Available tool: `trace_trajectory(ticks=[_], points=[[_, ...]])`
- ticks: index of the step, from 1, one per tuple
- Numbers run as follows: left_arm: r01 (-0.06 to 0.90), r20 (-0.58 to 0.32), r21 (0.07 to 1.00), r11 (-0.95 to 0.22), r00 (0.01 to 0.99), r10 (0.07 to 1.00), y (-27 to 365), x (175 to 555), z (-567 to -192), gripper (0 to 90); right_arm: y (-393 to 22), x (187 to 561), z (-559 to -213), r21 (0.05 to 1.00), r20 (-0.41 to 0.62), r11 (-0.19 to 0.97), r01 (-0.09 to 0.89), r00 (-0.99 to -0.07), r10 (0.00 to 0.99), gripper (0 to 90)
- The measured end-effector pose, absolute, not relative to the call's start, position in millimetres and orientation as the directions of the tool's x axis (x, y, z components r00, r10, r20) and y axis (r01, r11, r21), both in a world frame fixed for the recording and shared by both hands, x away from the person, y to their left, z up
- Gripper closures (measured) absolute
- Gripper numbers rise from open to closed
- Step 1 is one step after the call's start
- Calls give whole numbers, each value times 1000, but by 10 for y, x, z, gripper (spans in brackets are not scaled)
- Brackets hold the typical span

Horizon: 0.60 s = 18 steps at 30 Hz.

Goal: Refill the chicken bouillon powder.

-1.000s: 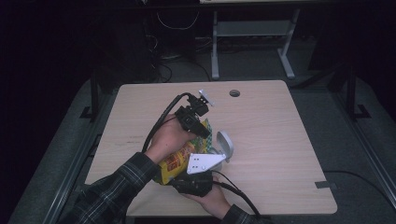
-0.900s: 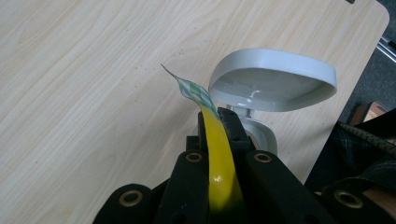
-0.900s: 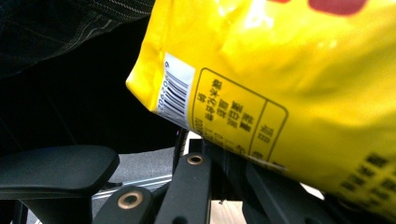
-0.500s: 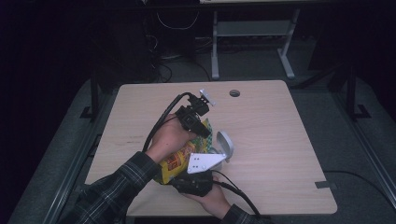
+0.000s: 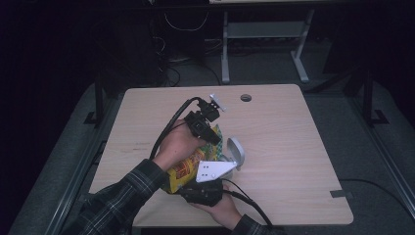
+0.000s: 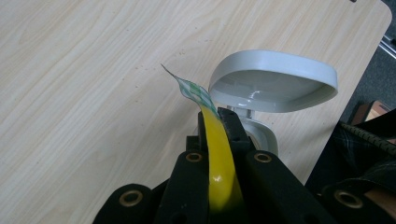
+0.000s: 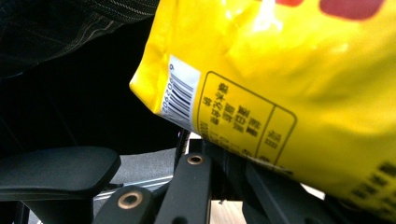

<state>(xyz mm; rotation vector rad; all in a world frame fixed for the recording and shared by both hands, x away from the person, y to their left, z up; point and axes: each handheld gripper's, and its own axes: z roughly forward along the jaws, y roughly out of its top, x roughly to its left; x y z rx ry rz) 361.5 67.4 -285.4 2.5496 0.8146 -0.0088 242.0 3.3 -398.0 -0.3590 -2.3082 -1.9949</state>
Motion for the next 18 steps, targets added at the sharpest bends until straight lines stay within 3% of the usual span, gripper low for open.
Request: trace_trajectory(ticks=[18], points=[[556, -142, 430, -712, 820, 555, 659, 3607, -2855, 898, 31, 2423, -3977, 968, 201, 128, 217, -971, 129, 900]])
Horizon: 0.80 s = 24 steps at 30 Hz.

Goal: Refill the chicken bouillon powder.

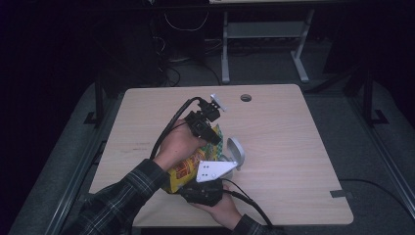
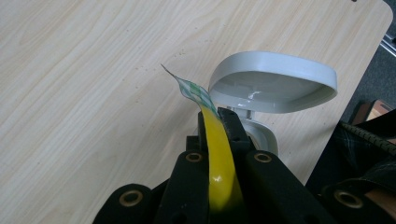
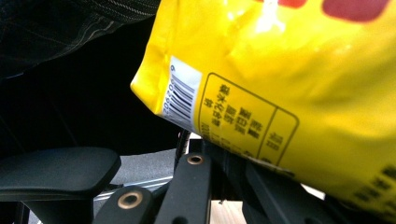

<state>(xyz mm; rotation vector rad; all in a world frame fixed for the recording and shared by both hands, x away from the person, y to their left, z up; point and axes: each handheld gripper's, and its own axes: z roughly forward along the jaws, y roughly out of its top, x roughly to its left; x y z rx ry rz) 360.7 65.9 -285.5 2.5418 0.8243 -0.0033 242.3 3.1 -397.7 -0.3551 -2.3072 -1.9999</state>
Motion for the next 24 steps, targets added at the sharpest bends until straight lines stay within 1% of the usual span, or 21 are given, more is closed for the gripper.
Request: trace_trajectory(ticks=[24], points=[[548, -130, 424, -721, 825, 551, 641, 3607, -2847, 898, 28, 2420, -3970, 969, 200, 122, 216, -971, 129, 899]])
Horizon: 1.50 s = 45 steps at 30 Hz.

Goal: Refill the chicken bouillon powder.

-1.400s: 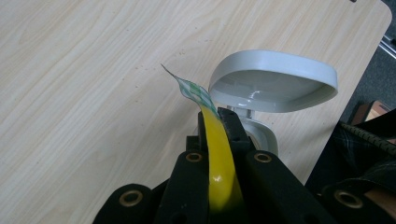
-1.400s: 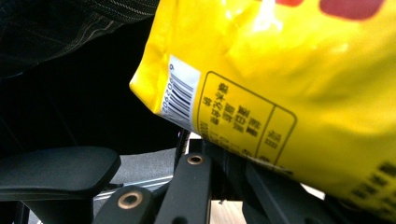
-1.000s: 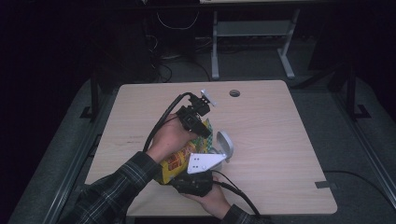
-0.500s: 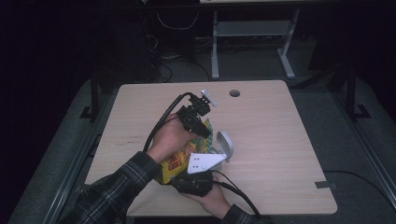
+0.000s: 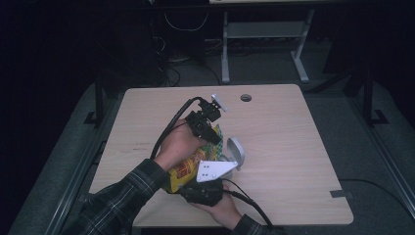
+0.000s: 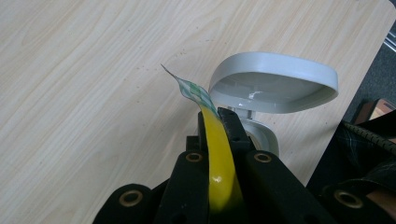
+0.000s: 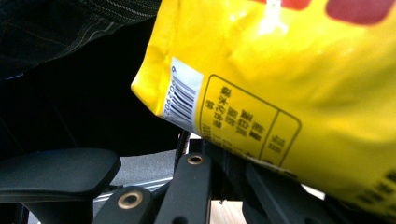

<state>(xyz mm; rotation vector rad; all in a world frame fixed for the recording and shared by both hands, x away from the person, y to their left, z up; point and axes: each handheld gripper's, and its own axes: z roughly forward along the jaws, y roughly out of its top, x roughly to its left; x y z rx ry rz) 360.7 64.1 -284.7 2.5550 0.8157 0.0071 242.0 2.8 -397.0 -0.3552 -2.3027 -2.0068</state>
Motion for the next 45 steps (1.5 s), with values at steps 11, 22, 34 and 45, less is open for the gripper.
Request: trace_trajectory(ticks=[11, 22, 34, 45], points=[[545, -126, 419, -726, 827, 548, 625, 3609, -2833, 898, 21, 2425, -3961, 970, 200, 117, 215, -971, 131, 900], [543, -124, 416, -729, 828, 546, 621, 3607, -2828, 898, 20, 2426, -3959, 970, 198, 115, 213, -972, 131, 900], [541, -124, 416, -731, 830, 544, 605, 3608, -2839, 898, 18, 2425, -3951, 971, 194, 113, 209, -972, 131, 900], [541, -123, 416, -731, 830, 544, 607, 3608, -2838, 898, 17, 2428, -3953, 971, 195, 113, 210, -972, 131, 900]])
